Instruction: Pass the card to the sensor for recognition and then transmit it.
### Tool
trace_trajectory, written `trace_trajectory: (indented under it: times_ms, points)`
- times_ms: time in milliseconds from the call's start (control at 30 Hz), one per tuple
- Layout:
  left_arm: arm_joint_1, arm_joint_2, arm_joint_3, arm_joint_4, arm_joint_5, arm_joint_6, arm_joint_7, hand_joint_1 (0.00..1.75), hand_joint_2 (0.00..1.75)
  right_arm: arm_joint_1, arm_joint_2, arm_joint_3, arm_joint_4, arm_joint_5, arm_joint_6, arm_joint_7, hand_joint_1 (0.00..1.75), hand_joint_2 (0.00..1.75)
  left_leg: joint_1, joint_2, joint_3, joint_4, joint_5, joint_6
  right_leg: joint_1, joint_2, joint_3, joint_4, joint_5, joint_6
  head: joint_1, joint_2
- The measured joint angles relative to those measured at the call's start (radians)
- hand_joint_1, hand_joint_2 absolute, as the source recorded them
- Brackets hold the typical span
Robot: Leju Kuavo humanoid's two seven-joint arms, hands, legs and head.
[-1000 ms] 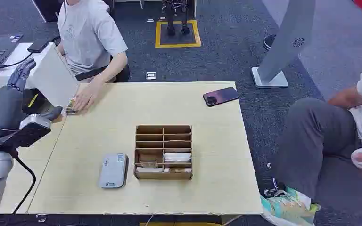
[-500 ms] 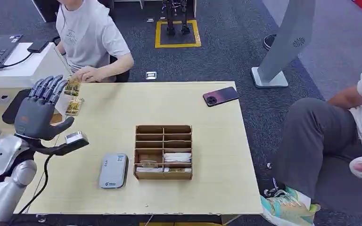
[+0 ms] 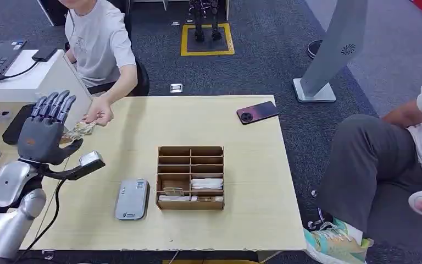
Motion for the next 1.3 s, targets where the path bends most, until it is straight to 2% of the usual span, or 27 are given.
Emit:
trace_trajectory:
  times_ms: [233,633,767,1000,1133,1200,1300]
  points:
    - [-0.016,-0.003,-0.002,0.023,0.013,-0.031,0.002,1.75,1.75,0.000,0.000,0.000,0.000,-0.001,-0.003,0.003,0.00,1.75,0.000,0.000,0.000,0.000,0.000,0.000,0.000,0.000,0.000,0.000,0.000,0.000,0.000,0.000]
    - [-0.029,-0.003,-0.003,0.047,0.046,-0.039,0.000,1.75,1.75,0.000,0.000,0.000,0.001,-0.001,-0.011,0.004,0.00,1.75,0.000,0.000,0.000,0.000,0.000,0.000,0.000,0.000,0.000,0.000,0.000,0.000,0.000,0.000]
    - [-0.028,-0.005,-0.003,0.047,0.094,-0.045,-0.025,1.75,1.75,0.000,0.000,0.000,0.001,-0.001,-0.011,0.004,0.00,1.75,0.000,0.000,0.000,0.000,0.000,0.000,0.000,0.000,0.000,0.000,0.000,0.000,0.000,0.000]
    - [-0.028,-0.012,-0.003,0.047,0.109,-0.048,-0.032,1.75,1.75,0.000,0.000,0.000,0.001,-0.001,-0.011,0.004,0.00,1.75,0.000,0.000,0.000,0.000,0.000,0.000,0.000,0.000,0.000,0.000,0.000,0.000,0.000,0.000]
    - [-0.021,-0.015,-0.003,0.047,0.185,-0.057,-0.071,1.75,1.75,0.000,0.000,0.000,0.001,-0.001,-0.010,0.004,0.00,1.75,0.000,0.000,0.000,0.000,0.000,0.000,0.000,0.000,0.000,0.000,0.000,0.000,0.000,0.000]
    - [-0.014,-0.031,-0.002,0.046,0.270,-0.108,-0.076,1.75,1.75,0.000,0.000,0.000,0.001,-0.002,-0.010,0.008,0.00,1.75,0.000,-0.001,0.000,0.000,0.000,0.000,0.000,-0.001,0.000,0.000,0.000,0.000,0.000,0.000]
    - [-0.003,-0.070,0.002,0.039,0.514,-0.340,-0.038,1.75,1.75,0.001,0.000,0.000,0.002,-0.010,-0.011,0.014,0.00,1.75,0.000,-0.002,-0.001,0.000,0.000,0.000,0.000,-0.002,0.001,0.000,0.000,0.000,0.000,0.000]
